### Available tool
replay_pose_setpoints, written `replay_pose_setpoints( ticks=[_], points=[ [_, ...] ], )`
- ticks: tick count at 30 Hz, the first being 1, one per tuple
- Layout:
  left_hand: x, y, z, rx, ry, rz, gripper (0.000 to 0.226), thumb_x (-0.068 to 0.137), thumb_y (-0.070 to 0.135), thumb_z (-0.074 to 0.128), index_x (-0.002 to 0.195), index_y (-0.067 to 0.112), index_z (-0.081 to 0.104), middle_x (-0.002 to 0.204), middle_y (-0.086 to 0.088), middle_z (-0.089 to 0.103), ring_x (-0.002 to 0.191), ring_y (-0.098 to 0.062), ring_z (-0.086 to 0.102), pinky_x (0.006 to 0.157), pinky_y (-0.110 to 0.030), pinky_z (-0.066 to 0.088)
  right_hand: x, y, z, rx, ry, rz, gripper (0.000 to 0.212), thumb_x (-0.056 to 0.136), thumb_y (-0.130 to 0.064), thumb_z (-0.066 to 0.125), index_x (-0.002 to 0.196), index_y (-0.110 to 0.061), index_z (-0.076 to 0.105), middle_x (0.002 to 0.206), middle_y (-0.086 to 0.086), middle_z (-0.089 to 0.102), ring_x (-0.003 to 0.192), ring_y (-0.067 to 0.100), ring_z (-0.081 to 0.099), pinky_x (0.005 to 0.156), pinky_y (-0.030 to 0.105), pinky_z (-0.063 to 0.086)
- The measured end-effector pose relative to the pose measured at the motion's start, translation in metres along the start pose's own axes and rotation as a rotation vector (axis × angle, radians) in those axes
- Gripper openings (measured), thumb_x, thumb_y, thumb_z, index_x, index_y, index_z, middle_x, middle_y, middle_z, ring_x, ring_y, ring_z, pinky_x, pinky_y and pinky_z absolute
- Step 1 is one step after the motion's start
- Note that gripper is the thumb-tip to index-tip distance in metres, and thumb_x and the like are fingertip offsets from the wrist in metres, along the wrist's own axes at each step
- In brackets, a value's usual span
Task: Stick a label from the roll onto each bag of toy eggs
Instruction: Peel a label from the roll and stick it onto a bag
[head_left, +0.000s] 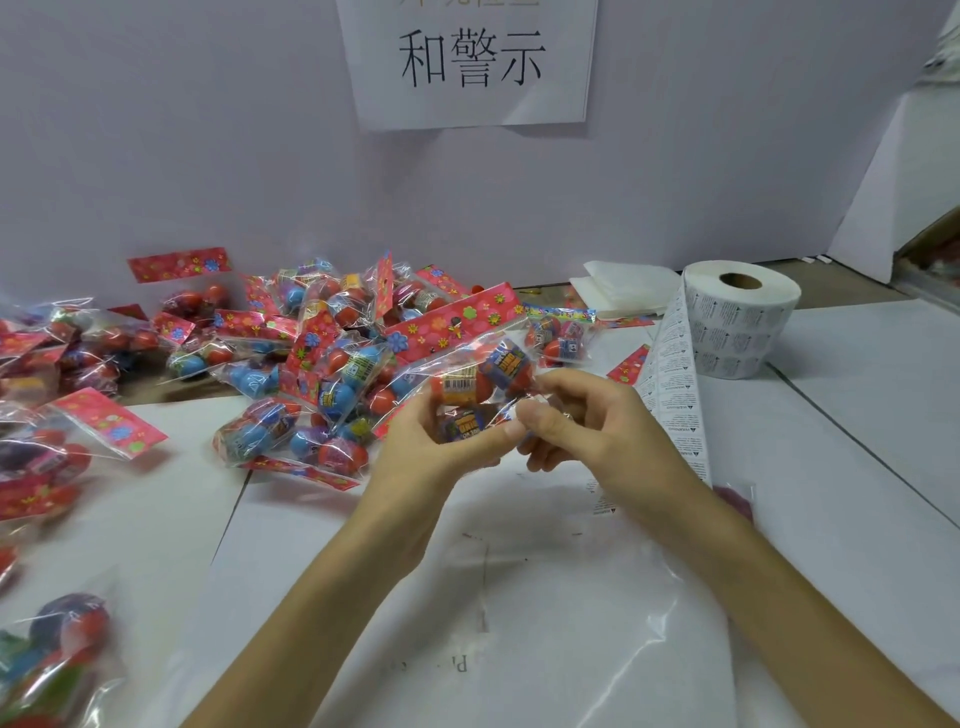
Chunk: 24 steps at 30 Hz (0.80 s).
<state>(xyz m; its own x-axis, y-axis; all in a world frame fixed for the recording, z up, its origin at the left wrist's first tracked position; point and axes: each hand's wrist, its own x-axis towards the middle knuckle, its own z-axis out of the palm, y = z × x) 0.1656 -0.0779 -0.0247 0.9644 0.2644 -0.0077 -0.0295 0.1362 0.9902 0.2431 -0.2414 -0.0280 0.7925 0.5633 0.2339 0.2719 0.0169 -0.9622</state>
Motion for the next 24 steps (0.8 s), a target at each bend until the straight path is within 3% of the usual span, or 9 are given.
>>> replay_pose_setpoints(
  ticks=[4,7,10,14,16,19,21,24],
  points=[
    [0.0011,0.0017,-0.0026,-0.025,-0.011,-0.026,0.068,0.058,0.026,0.092,0.120,0.017,0.066,0.105,-0.001,0.078,0.095,-0.019,0.076,0.072,-0.022,0.058,-0.0005,-0.0035,0.0024,0.042,-0.036,0.028,0.014,0.091,-0.032,0.064,0.094,-0.019,0.070,0.077,0.010,0.073,0.068,0.027,0.071,0.066,0.035,0.058],
    [0.0017,0.0022,-0.0060,-0.117,-0.041,-0.065,0.065,0.065,0.015,0.089,0.125,0.010,0.064,0.110,-0.009,0.077,0.093,-0.021,0.076,0.075,-0.023,0.058,0.0000,-0.0062,0.0011,0.101,-0.060,0.072,0.018,0.100,-0.021,0.056,0.102,-0.011,0.070,0.079,0.011,0.073,0.066,0.022,0.069,0.066,0.029,0.057],
    [0.0035,0.0014,-0.0075,-0.177,-0.034,-0.084,0.063,0.066,0.017,0.082,0.126,0.009,0.062,0.111,-0.011,0.077,0.094,-0.022,0.076,0.076,-0.023,0.059,-0.0003,-0.0091,-0.0007,0.139,-0.068,0.105,0.020,0.104,-0.013,0.050,0.107,-0.007,0.069,0.082,0.013,0.073,0.066,0.023,0.068,0.065,0.027,0.055],
    [0.0019,0.0001,-0.0038,-0.153,-0.041,-0.084,0.064,0.067,0.021,0.090,0.124,0.013,0.063,0.109,-0.007,0.077,0.096,-0.021,0.076,0.074,-0.023,0.059,0.0001,-0.0081,0.0001,0.046,-0.050,0.093,0.018,0.105,-0.013,0.049,0.105,-0.014,0.067,0.078,0.009,0.074,0.066,0.025,0.068,0.065,0.029,0.053],
    [0.0014,-0.0010,-0.0021,-0.113,-0.022,-0.076,0.067,0.066,0.030,0.094,0.124,0.013,0.064,0.107,-0.006,0.078,0.094,-0.020,0.076,0.073,-0.022,0.059,0.0007,-0.0069,0.0002,-0.013,-0.062,0.076,0.014,0.105,-0.015,0.052,0.103,-0.020,0.065,0.077,0.007,0.074,0.067,0.025,0.069,0.064,0.030,0.052],
    [0.0016,0.0004,-0.0018,-0.064,0.028,-0.055,0.063,0.063,0.036,0.083,0.119,0.013,0.067,0.101,-0.005,0.079,0.089,-0.019,0.076,0.070,-0.021,0.057,0.0016,-0.0048,-0.0007,-0.065,-0.053,0.064,0.010,0.095,-0.030,0.061,0.103,-0.026,0.067,0.080,0.002,0.074,0.069,0.022,0.070,0.063,0.030,0.052],
    [0.0015,0.0006,-0.0028,0.000,0.052,-0.037,0.052,0.065,0.029,0.084,0.114,0.016,0.068,0.095,-0.002,0.079,0.084,-0.014,0.075,0.066,-0.021,0.057,0.0023,-0.0031,-0.0024,-0.104,0.000,0.050,0.023,0.084,-0.042,0.064,0.103,-0.030,0.069,0.086,-0.005,0.072,0.075,0.018,0.069,0.063,0.032,0.052],
    [0.0013,-0.0018,-0.0040,0.172,0.070,0.102,0.039,0.073,-0.006,0.081,0.098,0.023,0.075,0.089,0.000,0.078,0.077,-0.010,0.073,0.062,-0.019,0.056,0.0023,-0.0012,-0.0057,-0.142,0.032,-0.019,0.040,0.075,-0.056,0.068,0.111,-0.038,0.068,0.102,-0.011,0.070,0.091,0.011,0.067,0.070,0.029,0.052]
  ],
)
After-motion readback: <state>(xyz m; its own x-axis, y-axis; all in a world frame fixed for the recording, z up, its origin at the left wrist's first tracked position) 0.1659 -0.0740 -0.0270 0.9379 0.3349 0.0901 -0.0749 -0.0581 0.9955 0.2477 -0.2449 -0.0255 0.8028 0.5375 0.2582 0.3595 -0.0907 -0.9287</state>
